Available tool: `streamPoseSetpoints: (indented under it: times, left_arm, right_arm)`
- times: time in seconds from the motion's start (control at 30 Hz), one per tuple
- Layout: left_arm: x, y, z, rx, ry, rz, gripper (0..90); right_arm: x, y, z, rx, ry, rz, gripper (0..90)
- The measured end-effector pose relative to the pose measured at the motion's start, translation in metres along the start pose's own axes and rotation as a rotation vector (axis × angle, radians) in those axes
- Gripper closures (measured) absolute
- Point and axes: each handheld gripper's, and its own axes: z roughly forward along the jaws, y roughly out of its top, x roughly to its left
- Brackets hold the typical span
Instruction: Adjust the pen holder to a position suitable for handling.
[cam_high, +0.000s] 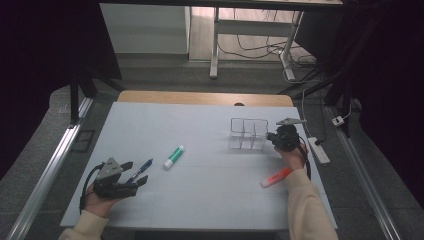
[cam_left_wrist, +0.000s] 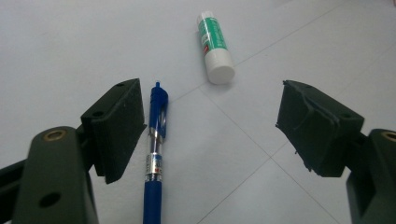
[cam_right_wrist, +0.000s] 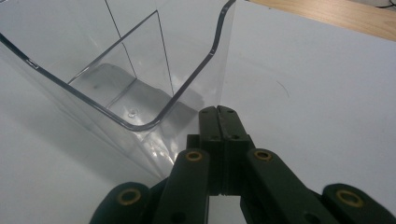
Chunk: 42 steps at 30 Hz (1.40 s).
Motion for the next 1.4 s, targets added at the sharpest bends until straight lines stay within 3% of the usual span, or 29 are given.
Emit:
streamPoseSetpoints:
  times: [0.43, 1.4]
  left_arm:
    - [0.000, 0.000, 0.000, 0.002, -0.001, 0.001, 22.7]
    - [-0.001, 0.000, 0.001, 0.003, -0.001, 0.005, 22.8]
  right_arm:
    - [0.018, 0.003, 0.012, 0.021, -0.004, 0.005, 89.1]
    - [0.054, 0.018, 0.032, 0.005, 0.064, -0.028, 89.0]
